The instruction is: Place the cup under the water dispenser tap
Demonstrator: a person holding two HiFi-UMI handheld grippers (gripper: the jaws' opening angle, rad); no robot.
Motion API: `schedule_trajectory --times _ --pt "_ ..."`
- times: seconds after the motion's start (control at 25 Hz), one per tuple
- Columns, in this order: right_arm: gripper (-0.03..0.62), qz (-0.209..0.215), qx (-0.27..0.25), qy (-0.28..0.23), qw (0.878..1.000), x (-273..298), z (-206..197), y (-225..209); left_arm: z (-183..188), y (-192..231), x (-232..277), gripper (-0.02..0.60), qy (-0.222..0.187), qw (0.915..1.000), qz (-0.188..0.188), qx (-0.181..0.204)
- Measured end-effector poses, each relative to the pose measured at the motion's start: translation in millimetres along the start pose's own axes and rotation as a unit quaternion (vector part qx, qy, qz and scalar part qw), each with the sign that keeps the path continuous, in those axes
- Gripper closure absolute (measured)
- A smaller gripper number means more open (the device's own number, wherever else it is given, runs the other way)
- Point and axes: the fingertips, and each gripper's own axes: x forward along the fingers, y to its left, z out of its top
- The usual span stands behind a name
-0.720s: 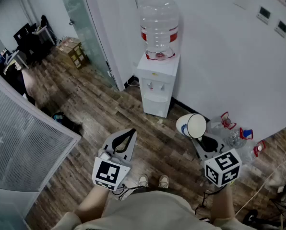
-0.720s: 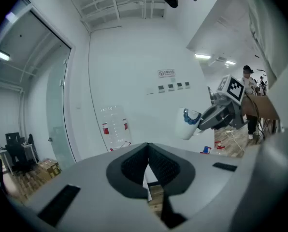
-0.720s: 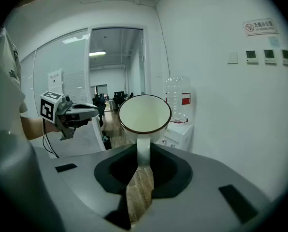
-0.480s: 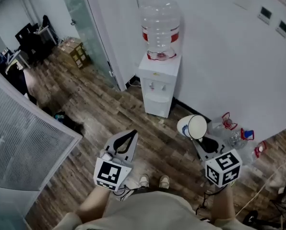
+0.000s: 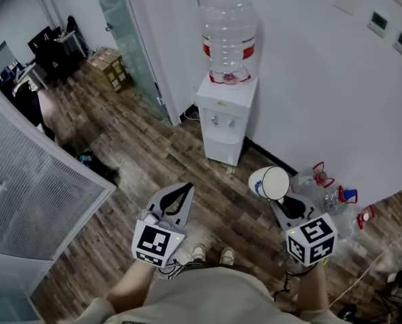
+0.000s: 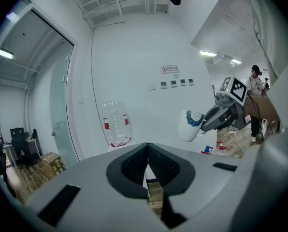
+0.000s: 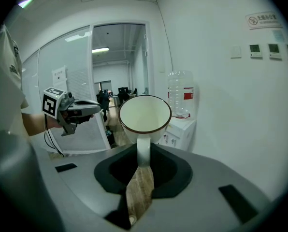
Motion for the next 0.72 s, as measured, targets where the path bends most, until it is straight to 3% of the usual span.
schedule_trajectory --times 0.16,0.72 --pt "0.523 -0.002 -0.032 0.005 0.999 0 -2 -13 2 -5 5 0.575 0.001 0.9998 0.019 -0.002" --pt "0.523 0.033 -0.055 -0.012 0.998 8 0 -36 -1 -15 12 0.575 0.005 0.9976 0.068 -0.01"
